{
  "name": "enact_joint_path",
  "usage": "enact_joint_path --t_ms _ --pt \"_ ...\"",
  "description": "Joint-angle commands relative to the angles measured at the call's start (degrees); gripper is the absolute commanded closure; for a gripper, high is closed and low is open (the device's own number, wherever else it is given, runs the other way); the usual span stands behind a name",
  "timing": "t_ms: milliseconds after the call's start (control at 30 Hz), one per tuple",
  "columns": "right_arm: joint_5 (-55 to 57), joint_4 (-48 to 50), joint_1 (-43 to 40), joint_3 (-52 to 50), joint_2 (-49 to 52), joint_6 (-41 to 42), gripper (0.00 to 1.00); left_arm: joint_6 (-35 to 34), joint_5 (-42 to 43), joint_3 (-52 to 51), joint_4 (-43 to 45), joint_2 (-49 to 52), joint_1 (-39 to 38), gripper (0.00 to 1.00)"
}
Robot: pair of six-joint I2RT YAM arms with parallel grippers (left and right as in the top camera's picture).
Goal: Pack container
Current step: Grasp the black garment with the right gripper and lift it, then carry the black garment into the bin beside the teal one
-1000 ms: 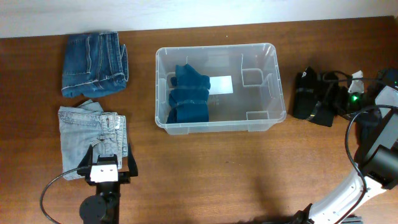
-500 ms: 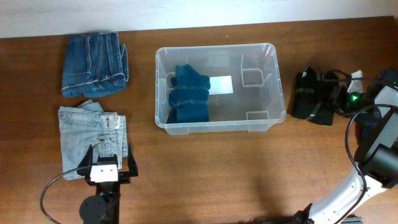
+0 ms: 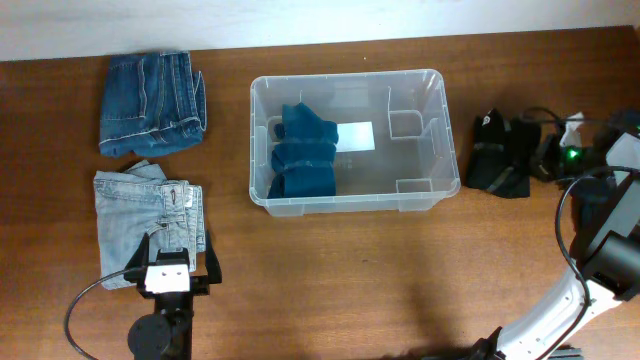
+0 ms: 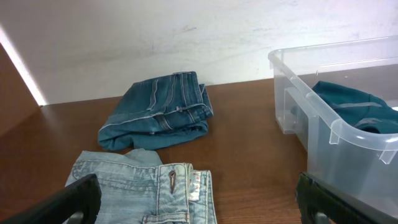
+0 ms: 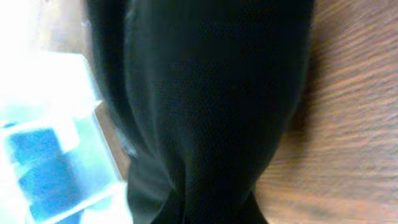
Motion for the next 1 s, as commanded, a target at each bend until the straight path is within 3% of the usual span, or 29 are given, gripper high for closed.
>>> enact_joint_path --t_ms 0,167,500,733,967 --pt "-12.4 -7.5 -0.3 9.3 0.2 -4.6 0.96 0.9 -0.4 -0.2 -0.1 -0.3 -0.2 0.01" --pt "-18.1 -22.7 -0.2 22.4 -1.1 -9.5 0.96 0.9 -0.4 -0.2 -0.1 -0.3 -0.2 0.01" --pt "-18.2 -38.8 5.1 35.1 -8.4 -14.0 0.96 0.9 -0.4 -0.2 -0.1 -0.3 -0.2 0.01" --pt "-13.5 -37.7 19.2 34.5 -9.9 -11.5 0.96 0.9 -0.4 -0.2 -0.1 -0.3 -0.2 0.01" --pt "1.9 -27.3 33.1 34.2 -7.6 3.6 0.96 0.9 -0.4 -0.2 -0.1 -0.3 -0.2 0.01"
